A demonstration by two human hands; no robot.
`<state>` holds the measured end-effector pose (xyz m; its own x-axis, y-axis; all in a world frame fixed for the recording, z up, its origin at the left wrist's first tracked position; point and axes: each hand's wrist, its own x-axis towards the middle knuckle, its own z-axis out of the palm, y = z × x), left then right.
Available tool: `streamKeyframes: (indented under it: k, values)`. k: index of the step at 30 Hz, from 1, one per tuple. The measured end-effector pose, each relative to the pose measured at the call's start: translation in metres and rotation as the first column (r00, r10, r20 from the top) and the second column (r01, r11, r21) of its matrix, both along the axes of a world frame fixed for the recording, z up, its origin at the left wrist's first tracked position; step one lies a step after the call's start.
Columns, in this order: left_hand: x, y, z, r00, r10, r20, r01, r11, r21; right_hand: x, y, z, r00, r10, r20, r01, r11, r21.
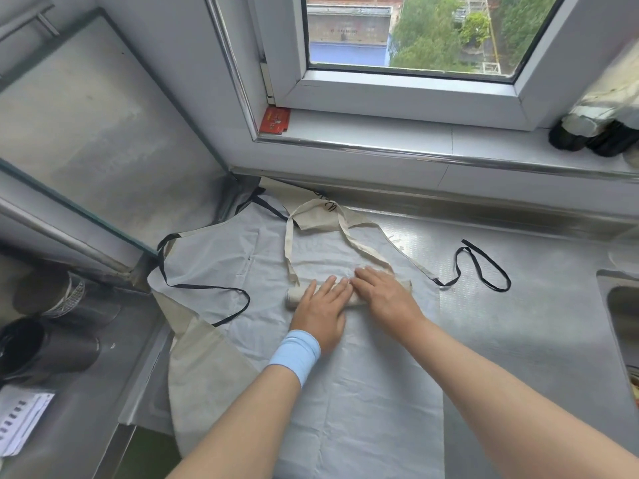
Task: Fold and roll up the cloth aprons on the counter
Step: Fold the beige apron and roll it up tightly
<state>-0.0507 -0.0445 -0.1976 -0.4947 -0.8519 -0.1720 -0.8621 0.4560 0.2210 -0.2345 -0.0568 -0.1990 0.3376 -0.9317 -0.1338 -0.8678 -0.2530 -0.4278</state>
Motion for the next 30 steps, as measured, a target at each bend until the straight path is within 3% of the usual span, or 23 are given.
streamKeyframes:
  k: [5, 12, 14, 17, 20, 23, 27, 30]
  values:
    - [0.019, -0.005, 0.000, 0.993, -0.086, 0.079, 0.081, 0.995, 0.059, -0.023, 0.001, -0.006, 0.987, 0.140, -0.075, -0.136, 0.990, 0.044]
    - [0.019, -0.014, 0.007, 0.980, 0.072, -0.183, -0.046, 0.988, 0.146, -0.025, -0.007, -0.005, 0.993, 0.119, 0.003, -0.119, 0.991, 0.056]
    - [0.019, -0.019, 0.010, 0.987, 0.079, -0.140, -0.055, 0.984, 0.170, -0.022, -0.011, 0.001, 0.993, 0.106, -0.052, -0.101, 0.991, 0.084]
    - [0.016, -0.024, 0.021, 0.998, 0.043, -0.036, -0.040, 0.997, 0.069, -0.015, -0.014, 0.018, 0.966, 0.114, -0.231, -0.135, 0.988, -0.076]
    - [0.009, -0.028, 0.044, 0.993, 0.097, -0.064, -0.093, 0.994, 0.052, -0.013, -0.019, 0.054, 0.936, 0.150, -0.318, -0.203, 0.969, -0.142]
    - [0.008, -0.034, 0.073, 0.974, 0.205, -0.096, -0.187, 0.968, 0.170, -0.015, -0.029, 0.093, 0.955, 0.139, -0.261, -0.154, 0.987, -0.038]
    - [0.011, -0.040, 0.115, 0.969, 0.235, -0.073, -0.206, 0.936, 0.285, -0.015, -0.035, 0.146, 0.976, 0.130, -0.175, -0.087, 0.968, 0.236]
    - [0.013, -0.031, 0.142, 0.957, 0.249, -0.150, -0.163, 0.886, 0.433, -0.012, -0.037, 0.183, 0.961, 0.183, -0.208, -0.129, 0.960, 0.248]
